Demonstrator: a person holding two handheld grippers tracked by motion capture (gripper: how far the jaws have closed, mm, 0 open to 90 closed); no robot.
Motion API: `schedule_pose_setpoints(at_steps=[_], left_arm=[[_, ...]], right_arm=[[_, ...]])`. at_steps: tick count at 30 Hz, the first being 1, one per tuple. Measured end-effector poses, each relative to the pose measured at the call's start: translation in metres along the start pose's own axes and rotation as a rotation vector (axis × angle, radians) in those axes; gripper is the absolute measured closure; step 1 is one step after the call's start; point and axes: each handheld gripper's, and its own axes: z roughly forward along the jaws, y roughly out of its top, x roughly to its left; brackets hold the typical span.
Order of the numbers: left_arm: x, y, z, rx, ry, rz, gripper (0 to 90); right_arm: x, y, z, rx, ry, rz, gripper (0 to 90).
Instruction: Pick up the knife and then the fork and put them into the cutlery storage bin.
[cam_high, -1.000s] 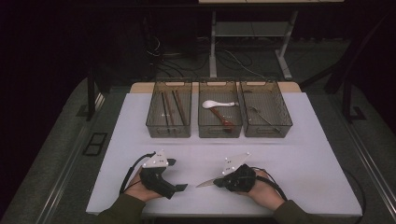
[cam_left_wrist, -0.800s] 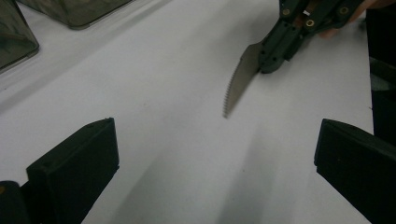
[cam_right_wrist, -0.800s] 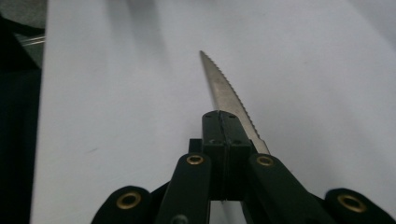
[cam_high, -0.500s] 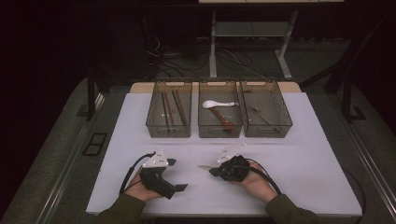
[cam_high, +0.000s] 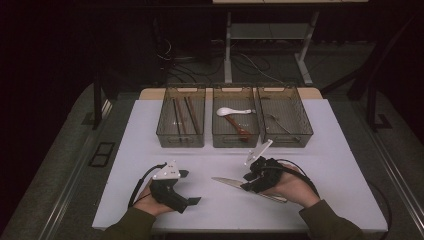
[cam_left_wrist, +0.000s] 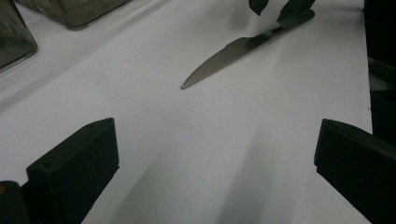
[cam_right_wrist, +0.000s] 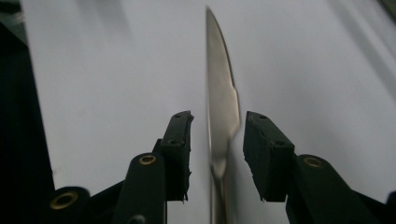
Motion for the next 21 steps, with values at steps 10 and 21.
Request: schedule_pose_setpoints(at_steps=[10,21], left_arm=[[0.0,0.0,0.001,0.0,-0.005,-0.004,0.0],[0.0,0.0,0.001,0.005,-0.007,-0.006,0.0]], right_arm=[[0.004,0.0,0.005,0.232,-0.019,-0.031,68.6],[0.006,0.01,0.017,0.352,-0.065,-0.078,77.9]])
